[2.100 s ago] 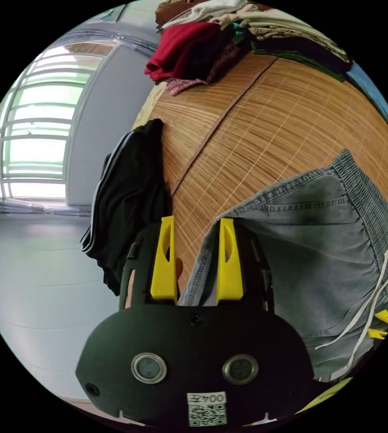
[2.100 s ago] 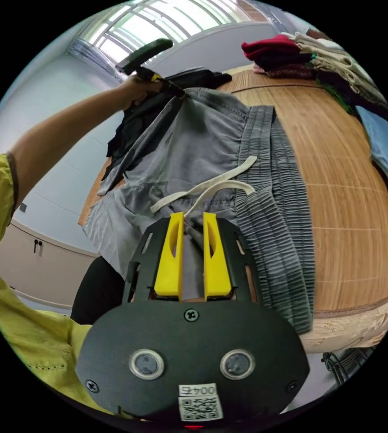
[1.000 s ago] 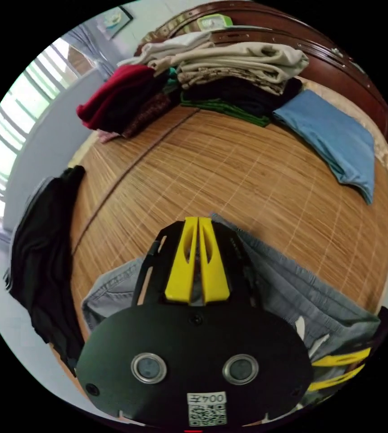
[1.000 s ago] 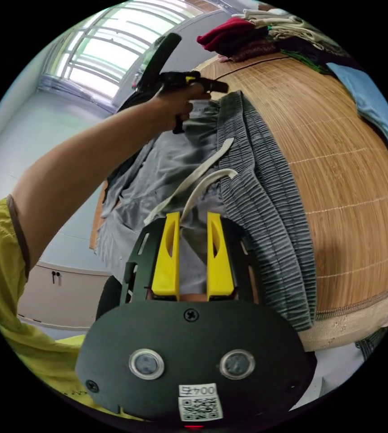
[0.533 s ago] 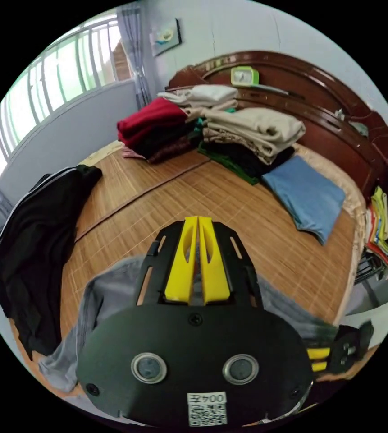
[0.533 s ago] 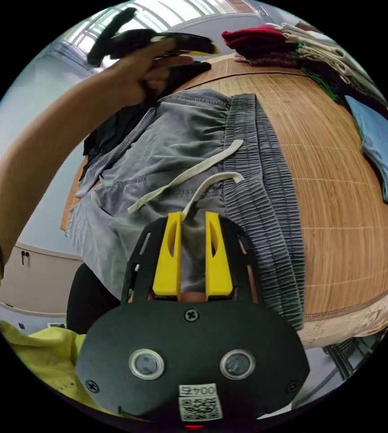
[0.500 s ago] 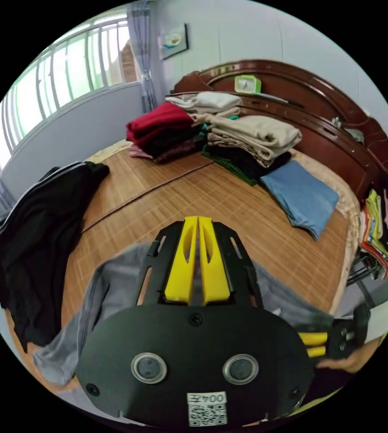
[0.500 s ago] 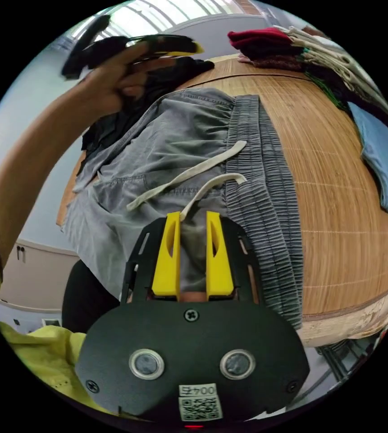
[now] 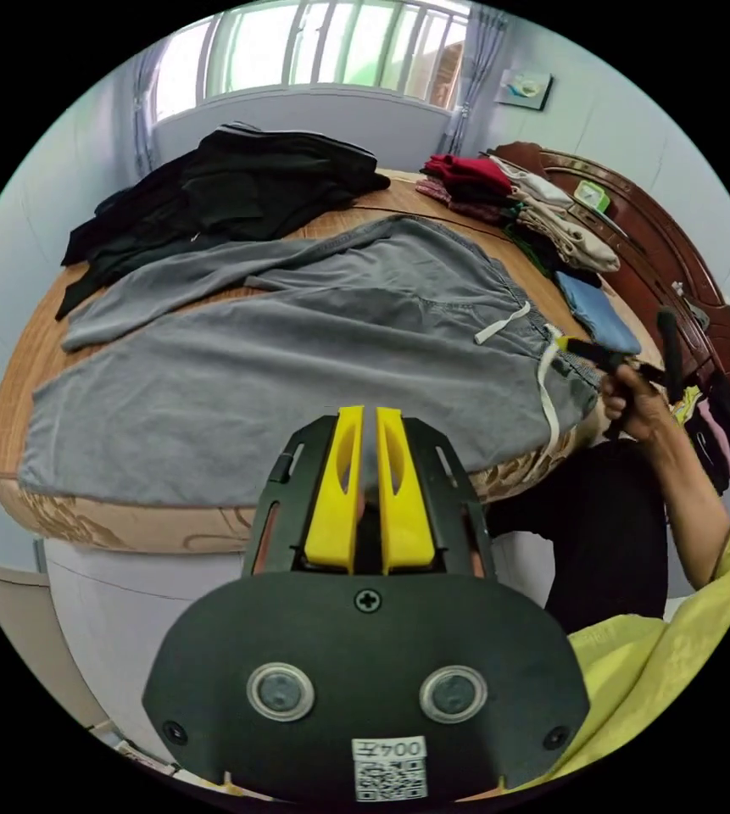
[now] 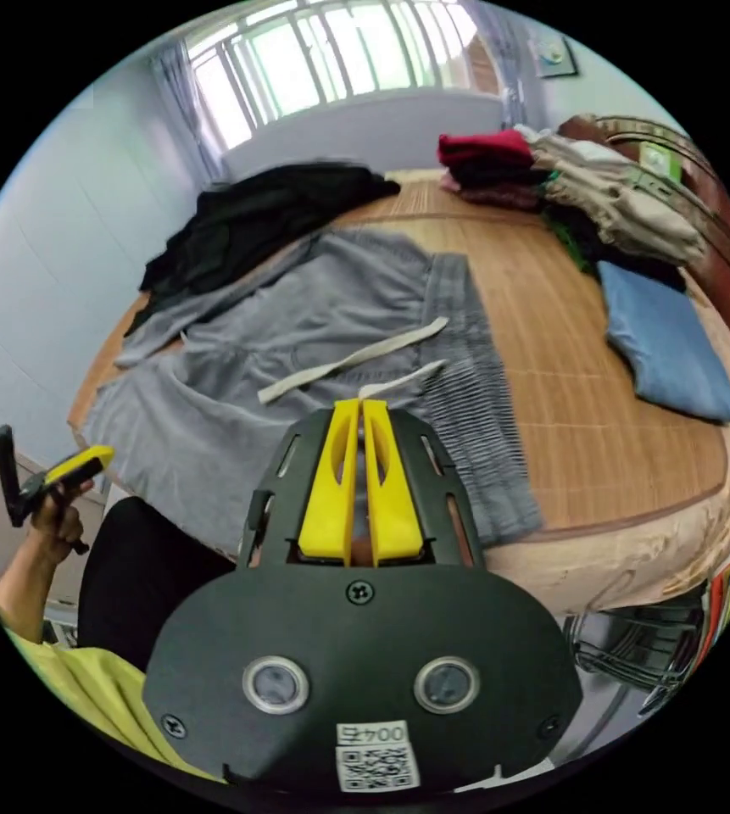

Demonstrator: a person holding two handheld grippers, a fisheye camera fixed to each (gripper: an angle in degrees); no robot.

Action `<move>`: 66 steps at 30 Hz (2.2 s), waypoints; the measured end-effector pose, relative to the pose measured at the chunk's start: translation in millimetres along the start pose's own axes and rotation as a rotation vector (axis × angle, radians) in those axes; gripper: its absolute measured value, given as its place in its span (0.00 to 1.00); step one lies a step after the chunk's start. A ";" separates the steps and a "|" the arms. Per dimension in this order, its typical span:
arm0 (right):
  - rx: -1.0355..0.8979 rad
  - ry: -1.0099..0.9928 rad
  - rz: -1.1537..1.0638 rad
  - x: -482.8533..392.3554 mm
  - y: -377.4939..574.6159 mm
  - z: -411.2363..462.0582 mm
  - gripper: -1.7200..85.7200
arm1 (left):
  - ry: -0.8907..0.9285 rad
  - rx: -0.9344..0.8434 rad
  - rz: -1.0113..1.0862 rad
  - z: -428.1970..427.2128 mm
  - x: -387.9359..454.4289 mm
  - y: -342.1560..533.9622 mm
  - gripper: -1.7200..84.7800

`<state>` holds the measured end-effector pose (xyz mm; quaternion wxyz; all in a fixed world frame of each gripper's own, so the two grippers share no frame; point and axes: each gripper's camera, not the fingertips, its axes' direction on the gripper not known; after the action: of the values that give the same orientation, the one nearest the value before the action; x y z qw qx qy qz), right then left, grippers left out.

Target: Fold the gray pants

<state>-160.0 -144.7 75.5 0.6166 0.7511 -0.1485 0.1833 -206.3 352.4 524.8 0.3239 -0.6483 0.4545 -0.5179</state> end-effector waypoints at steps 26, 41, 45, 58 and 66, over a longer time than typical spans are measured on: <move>-0.361 -0.194 -0.406 91.6 10.3 -5.6 0.09 | 0.025 -0.219 -0.035 38.8 -11.8 -129.7 0.03; -0.252 -0.158 -0.104 138.4 9.3 -79.4 0.09 | 0.026 -0.261 0.000 31.6 31.1 -169.1 0.02; -0.201 -0.406 0.138 142.1 23.1 -96.8 0.13 | 0.094 -0.246 -0.050 29.7 16.3 -169.5 0.02; -0.286 -0.247 0.325 51.6 88.7 -33.0 0.13 | 0.115 -0.221 -0.066 21.4 15.4 -173.7 0.02; -0.290 -0.126 0.319 14.8 85.3 -23.8 0.03 | 0.087 -0.213 -0.038 15.8 24.8 -173.5 0.02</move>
<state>-187.4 -138.0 160.8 0.6707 0.6317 -0.3284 0.2081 -145.7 394.1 684.8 0.2231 -0.6645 0.5081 -0.5004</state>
